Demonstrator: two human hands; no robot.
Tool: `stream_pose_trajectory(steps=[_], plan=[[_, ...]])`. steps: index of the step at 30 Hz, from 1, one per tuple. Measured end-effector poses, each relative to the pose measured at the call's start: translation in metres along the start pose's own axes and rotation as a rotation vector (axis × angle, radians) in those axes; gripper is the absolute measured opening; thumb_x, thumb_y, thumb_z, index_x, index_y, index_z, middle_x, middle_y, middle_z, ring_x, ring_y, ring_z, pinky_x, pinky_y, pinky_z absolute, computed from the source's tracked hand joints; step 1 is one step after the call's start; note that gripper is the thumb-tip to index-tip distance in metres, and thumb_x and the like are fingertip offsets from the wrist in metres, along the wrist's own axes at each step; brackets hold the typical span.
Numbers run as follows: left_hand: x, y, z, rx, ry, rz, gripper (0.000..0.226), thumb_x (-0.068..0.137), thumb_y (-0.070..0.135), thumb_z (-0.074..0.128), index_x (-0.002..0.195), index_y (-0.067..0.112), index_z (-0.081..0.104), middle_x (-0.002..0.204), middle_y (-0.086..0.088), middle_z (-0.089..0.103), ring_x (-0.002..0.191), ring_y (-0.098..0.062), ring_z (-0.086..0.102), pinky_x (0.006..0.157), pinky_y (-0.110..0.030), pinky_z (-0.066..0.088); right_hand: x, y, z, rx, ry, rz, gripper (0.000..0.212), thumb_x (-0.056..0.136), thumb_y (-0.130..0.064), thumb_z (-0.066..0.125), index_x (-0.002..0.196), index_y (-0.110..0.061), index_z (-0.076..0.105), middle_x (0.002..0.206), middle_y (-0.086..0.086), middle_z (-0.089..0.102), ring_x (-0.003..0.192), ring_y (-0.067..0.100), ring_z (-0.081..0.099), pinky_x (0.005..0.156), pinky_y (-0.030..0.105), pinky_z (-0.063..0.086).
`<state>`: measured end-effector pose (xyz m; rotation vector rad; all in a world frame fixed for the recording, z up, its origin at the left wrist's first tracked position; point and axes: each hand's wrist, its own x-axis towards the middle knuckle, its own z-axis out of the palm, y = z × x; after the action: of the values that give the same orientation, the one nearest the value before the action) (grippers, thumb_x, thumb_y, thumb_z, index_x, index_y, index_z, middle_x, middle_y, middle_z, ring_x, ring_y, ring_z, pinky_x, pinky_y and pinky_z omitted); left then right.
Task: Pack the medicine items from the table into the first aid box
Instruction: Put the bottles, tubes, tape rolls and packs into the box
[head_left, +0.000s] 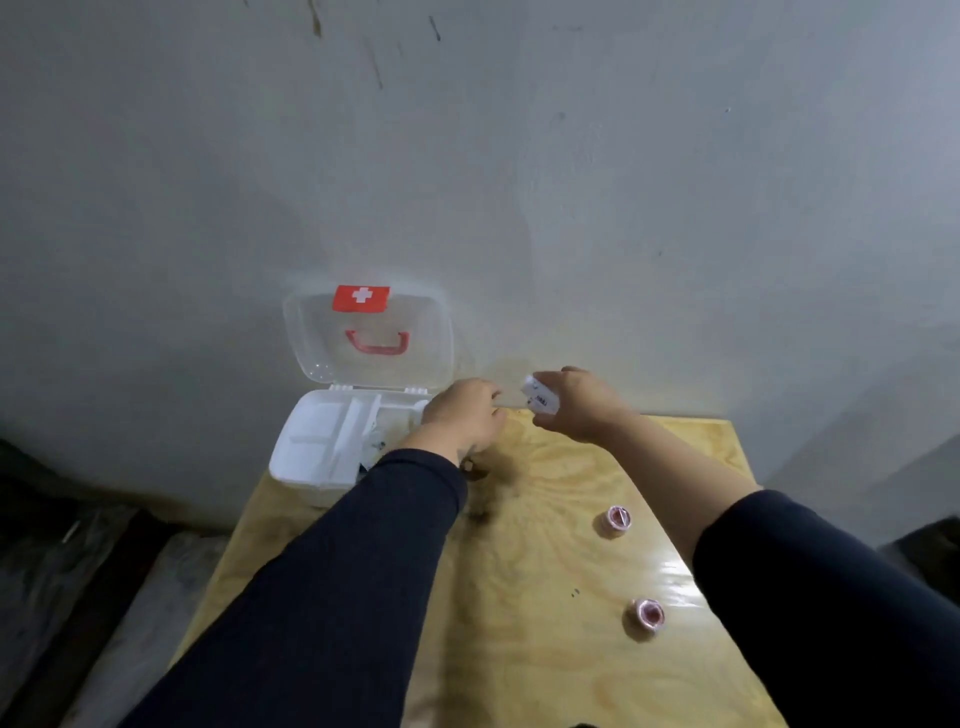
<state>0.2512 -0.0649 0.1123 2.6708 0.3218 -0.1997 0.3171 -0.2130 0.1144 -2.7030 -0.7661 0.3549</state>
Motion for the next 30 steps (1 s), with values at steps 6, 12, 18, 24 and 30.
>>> stream_pose_trajectory(steps=[6,12,18,24,30], plan=[[-0.018,-0.042,-0.043,-0.039,0.174,0.004,0.032,0.097,0.020,0.047,0.126,0.016,0.060,0.133,-0.003,0.059,0.117,-0.025,0.057,0.096,-0.038,0.049,0.000,-0.067,-0.007,0.048,0.059,-0.016,0.049,0.083,-0.029,0.065,0.127,-0.015,0.054,0.114,0.014,0.059,0.109,0.030,0.054,0.085,0.032,0.043],[-0.038,-0.124,-0.068,-0.073,0.220,-0.026,0.037,0.096,0.017,0.048,0.132,0.017,0.054,0.138,-0.001,0.053,0.124,-0.022,0.052,0.099,-0.036,0.045,0.005,-0.149,0.021,0.064,0.074,-0.016,0.042,0.081,-0.031,0.066,0.117,-0.012,0.058,0.108,0.012,0.061,0.105,0.028,0.055,0.077,0.032,0.042],[-0.056,-0.208,-0.061,-0.109,0.181,-0.074,0.050,0.095,0.017,0.052,0.143,0.017,0.039,0.147,-0.003,0.039,0.134,-0.024,0.039,0.105,-0.039,0.040,0.017,-0.218,0.065,0.102,0.077,0.044,0.050,0.083,-0.031,0.063,0.128,-0.013,0.052,0.123,0.012,0.061,0.112,0.028,0.053,0.088,0.033,0.044],[-0.061,-0.249,-0.043,-0.292,0.025,-0.013,0.086,0.072,0.053,0.072,0.144,0.029,0.032,0.143,0.002,0.043,0.132,-0.021,0.040,0.106,-0.044,0.042,0.024,-0.258,0.108,0.170,0.044,0.100,0.060,0.082,-0.025,0.065,0.136,-0.025,0.039,0.123,0.015,0.056,0.109,0.033,0.056,0.089,0.039,0.046],[-0.047,-0.272,-0.026,-0.282,-0.029,0.001,0.082,0.056,0.066,0.076,0.125,0.035,0.046,0.120,0.013,0.059,0.099,-0.006,0.060,0.077,-0.028,0.055,0.035,-0.268,0.119,0.098,-0.038,0.147,0.048,0.083,-0.018,0.066,0.128,-0.025,0.051,0.124,0.010,0.054,0.108,0.029,0.055,0.079,0.031,0.040]])
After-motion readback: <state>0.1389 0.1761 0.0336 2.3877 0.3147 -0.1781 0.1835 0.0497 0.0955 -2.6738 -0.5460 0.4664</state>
